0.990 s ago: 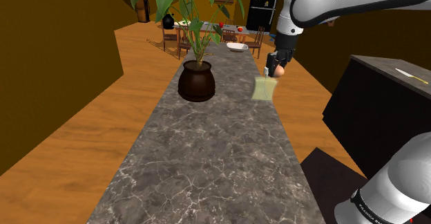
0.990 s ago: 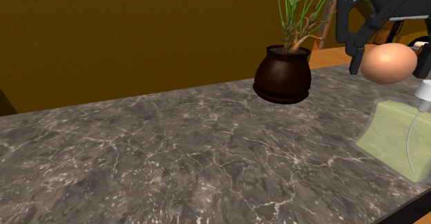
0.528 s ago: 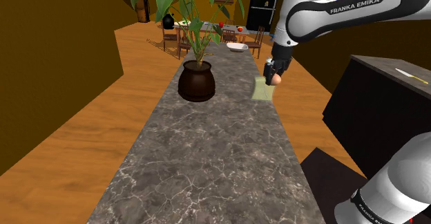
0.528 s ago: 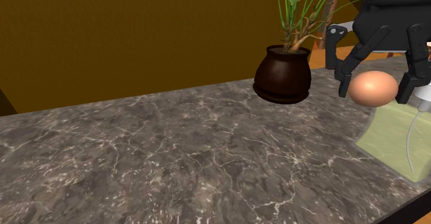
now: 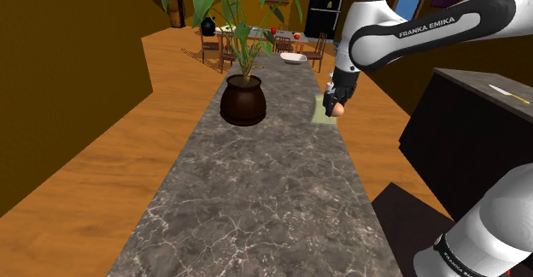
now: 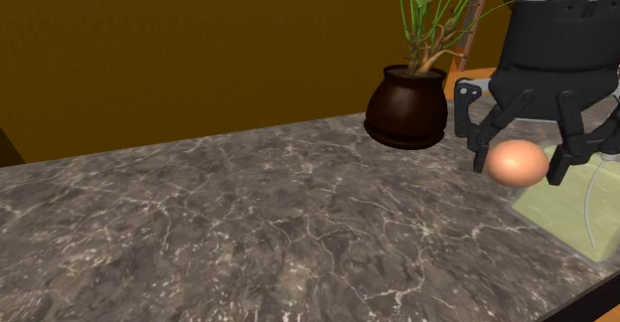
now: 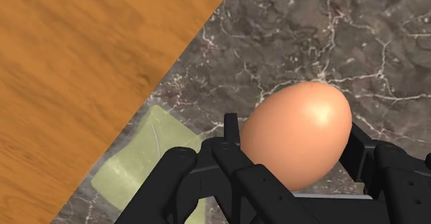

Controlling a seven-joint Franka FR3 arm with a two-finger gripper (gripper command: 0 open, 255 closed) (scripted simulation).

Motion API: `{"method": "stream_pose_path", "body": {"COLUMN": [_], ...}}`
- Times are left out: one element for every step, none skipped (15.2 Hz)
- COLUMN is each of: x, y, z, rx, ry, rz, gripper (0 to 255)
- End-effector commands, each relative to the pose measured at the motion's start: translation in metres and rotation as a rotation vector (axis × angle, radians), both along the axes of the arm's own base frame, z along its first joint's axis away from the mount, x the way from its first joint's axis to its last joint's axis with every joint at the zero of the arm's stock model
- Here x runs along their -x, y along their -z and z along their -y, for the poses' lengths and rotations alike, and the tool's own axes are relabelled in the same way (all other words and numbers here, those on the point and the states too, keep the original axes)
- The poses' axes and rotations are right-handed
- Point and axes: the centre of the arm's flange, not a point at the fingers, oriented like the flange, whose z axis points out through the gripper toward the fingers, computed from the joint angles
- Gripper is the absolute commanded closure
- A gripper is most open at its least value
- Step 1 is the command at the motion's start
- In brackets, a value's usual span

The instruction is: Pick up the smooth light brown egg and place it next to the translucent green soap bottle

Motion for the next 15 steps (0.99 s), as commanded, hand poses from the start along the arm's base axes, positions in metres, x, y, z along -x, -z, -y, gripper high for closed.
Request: {"method": "stream_pose_path", "body": {"x": [0.0,0.0,0.0,0.0,0.0,0.0,0.0,0.0,0.0,0.0,0.0,0.0,0.0,0.0,0.0], "y": [0.01,0.015,0.021,0.026,0.031,0.036,0.042,0.047,0.052,0.058,0.063,0.068,0.073,0.079,0.084], "z": [0.001,0.001,0.001,0.001,0.001,0.001,0.001,0.001,0.001,0.001,0.001,0.001,0.001,0.001,0.001], "rx": [0.0,0.0,0.0,0.0,0.0,0.0,0.0,0.0,0.0,0.0,0.0,0.0,0.0,0.0,0.0], "ry": [0.0,0.0,0.0,0.0,0.0,0.0,0.0,0.0,0.0,0.0,0.0,0.0,0.0,0.0,0.0], "rz": [0.001,0.001,0.001,0.001,0.001,0.001,0.001,0.001,0.001,0.001,0.001,0.001,0.001,0.001,0.001], "gripper": [255,255,255,255,255,255,255,255,255,255,255,255,255,255,255]}}
